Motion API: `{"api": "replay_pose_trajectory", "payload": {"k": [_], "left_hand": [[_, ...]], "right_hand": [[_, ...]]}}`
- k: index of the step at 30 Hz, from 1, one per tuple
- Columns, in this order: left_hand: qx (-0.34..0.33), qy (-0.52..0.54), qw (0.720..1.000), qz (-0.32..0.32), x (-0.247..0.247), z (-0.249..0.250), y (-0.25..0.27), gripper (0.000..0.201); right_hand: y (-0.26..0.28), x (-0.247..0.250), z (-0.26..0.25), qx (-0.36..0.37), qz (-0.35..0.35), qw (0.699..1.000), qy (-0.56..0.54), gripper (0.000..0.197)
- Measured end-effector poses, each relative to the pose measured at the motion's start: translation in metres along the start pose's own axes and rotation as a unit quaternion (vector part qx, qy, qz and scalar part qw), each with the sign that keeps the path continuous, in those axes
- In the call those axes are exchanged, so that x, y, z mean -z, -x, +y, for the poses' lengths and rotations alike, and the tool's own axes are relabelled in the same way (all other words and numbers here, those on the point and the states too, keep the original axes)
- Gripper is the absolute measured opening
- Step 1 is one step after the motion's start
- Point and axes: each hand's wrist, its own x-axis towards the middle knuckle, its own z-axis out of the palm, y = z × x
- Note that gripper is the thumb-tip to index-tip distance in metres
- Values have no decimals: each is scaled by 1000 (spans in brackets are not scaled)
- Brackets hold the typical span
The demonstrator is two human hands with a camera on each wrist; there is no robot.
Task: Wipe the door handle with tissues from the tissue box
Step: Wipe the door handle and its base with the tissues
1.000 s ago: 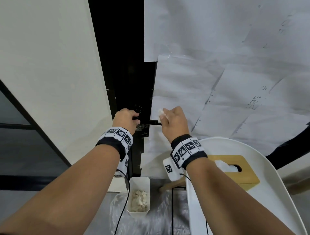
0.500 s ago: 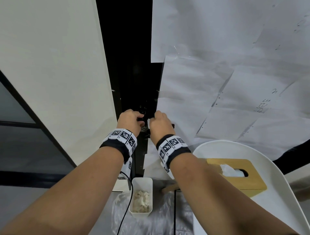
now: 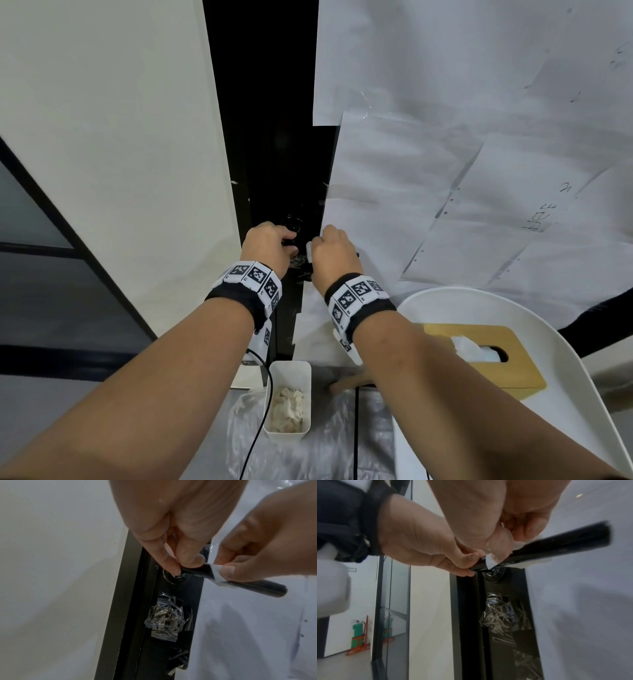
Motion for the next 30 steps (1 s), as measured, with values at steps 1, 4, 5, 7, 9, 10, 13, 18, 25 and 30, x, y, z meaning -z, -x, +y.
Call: {"api": "replay_pose_trajectory", "payload": {"k": [1, 4, 5, 7, 9, 10, 13, 18, 25, 30], "left_hand": [[-10, -6, 1000, 5, 0, 0, 0, 26], [-17, -14, 1000, 4, 0, 0, 1, 27], [-14, -12, 1000, 1, 1, -1, 1, 28], [-4, -7, 1000, -7, 1, -1, 1, 29], [4, -2, 1000, -11, 1, -1, 1, 29], [5, 1, 1000, -11, 1, -2, 1, 28], [4, 5, 1000, -6, -1, -2, 1, 28], [-7, -8, 1000, 2, -3, -1, 0, 28], [-1, -27, 1000, -8, -1, -1, 1, 28], [-5, -11, 1000, -13, 2, -1, 3, 28]], "right_hand": [[-2, 0, -4, 6, 2, 1000, -3, 22], [-1, 1, -5, 12, 5, 1000, -3, 21], [1, 2, 0, 11, 5, 1000, -4, 21], [7, 4, 16, -11, 1, 1000, -12, 22], [12, 5, 29, -40, -4, 999, -11, 24], [13, 5, 33, -49, -6, 999, -9, 25], [10, 4, 29, -59, -7, 998, -10, 24], [-1, -1, 0, -13, 7, 1000, -4, 24], [9, 0, 25, -37, -4, 999, -9, 26], [22, 8, 61, -118, -38, 992, -7, 24]]}}
